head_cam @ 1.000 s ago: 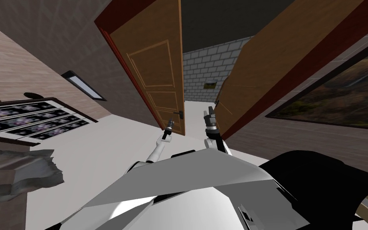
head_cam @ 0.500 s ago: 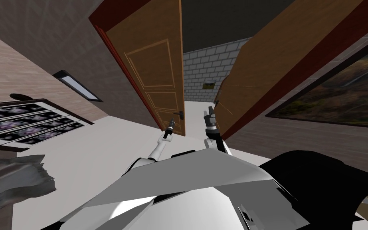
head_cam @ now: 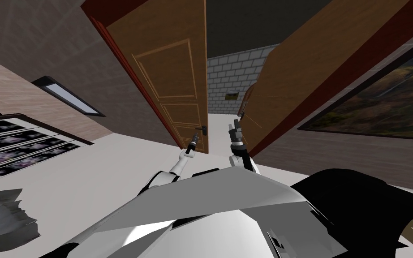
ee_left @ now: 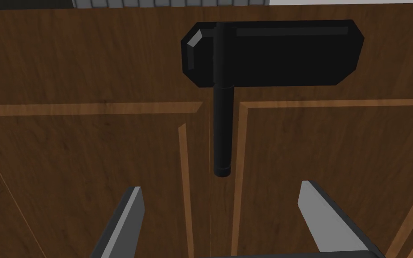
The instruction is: Push the door open
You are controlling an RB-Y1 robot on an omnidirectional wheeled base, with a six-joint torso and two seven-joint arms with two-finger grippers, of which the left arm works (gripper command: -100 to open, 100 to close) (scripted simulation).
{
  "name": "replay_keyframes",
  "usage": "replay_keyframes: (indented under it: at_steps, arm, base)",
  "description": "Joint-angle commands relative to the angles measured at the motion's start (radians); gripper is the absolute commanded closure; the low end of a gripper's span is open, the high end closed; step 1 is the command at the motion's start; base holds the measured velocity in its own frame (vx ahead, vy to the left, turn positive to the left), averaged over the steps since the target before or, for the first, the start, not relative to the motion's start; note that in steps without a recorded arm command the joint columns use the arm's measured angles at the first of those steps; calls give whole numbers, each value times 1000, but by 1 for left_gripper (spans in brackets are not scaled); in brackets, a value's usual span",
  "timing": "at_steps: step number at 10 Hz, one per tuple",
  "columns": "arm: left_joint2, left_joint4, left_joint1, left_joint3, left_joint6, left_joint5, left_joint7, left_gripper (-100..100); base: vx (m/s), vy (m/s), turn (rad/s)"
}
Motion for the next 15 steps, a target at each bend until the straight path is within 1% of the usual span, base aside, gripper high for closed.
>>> replay_keyframes:
  at_steps: [1,2,3,4,5,8,9,10,11,12,13,14,15]
  arm:
    - [-11,30,-18,-5,4,-2,1,-100]
    - [-13,36,-21,-6,5,-2,1,-100]
    - [-19,56,-33,-9,6,-3,3,-100]
    - [-16,50,-30,-7,3,-2,3,-100]
    - [9,55,-32,-3,2,-1,1,-100]
    - [21,57,-32,3,2,1,-1,-100]
    - [20,58,-33,5,2,2,-2,-100]
    - [15,59,-33,8,2,2,-3,-100]
    - [7,60,-33,10,2,3,-4,-100]
    - [-7,61,-34,12,2,4,-6,-100]
    - [-7,61,-34,12,2,4,-6,-100]
    - [-6,73,-41,13,-6,4,-5,-100]
    - [-6,73,-41,13,-6,4,-5,100]
  base:
    - [60,88,-64]
    - [47,51,-24]
    - [40,33,-38]
    - [18,16,-11]
    - [95,-65,-34]
    - [184,-74,-20]
    - [228,-41,-31]
    - [201,-76,-23]
    - [193,-79,-24]
    - [201,-74,-24]
    - [117,-56,-7]
    - [33,-21,13]
    - [0,0,0]
